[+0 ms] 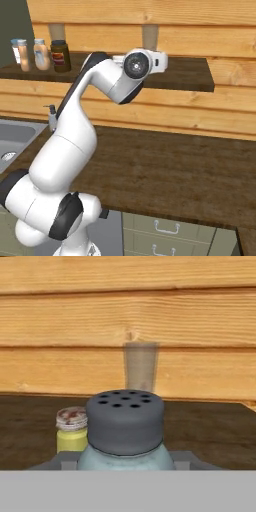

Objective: Put the shaker and condiment bottle from the counter next to their counterparts in the cabinet.

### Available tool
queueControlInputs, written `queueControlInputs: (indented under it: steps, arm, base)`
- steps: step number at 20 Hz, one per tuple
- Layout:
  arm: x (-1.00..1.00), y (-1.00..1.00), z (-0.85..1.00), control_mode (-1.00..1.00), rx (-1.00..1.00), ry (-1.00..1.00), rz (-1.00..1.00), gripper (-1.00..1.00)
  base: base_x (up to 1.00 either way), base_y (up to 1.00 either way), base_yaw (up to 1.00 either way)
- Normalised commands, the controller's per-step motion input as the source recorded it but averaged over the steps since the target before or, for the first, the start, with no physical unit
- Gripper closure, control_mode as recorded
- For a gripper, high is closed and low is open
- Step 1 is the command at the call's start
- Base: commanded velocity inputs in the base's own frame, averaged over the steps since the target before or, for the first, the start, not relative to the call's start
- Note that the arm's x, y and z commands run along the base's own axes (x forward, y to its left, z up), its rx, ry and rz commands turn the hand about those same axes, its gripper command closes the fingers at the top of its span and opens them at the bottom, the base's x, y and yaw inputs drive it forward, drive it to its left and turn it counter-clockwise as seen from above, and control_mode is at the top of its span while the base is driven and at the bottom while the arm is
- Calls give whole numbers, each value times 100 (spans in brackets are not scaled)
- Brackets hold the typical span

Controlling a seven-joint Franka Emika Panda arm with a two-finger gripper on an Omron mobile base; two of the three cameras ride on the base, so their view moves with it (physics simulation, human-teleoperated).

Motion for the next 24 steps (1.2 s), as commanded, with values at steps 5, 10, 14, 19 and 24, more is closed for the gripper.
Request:
queueControlInputs:
  steps: [5,10,14,19,24]
  arm:
    - [7,0,-18,-100,2,-1,7,100]
    - [12,0,0,-100,4,-3,4,100]
    - [24,0,0,-100,6,-2,3,100]
    - [11,-3,-6,-100,3,-3,4,100]
    - [0,-9,-15,-100,0,-3,5,100]
  base:
    - [0,0,0]
    - [0,0,0]
    - [0,0,0]
    - [0,0,0]
    - [0,0,0]
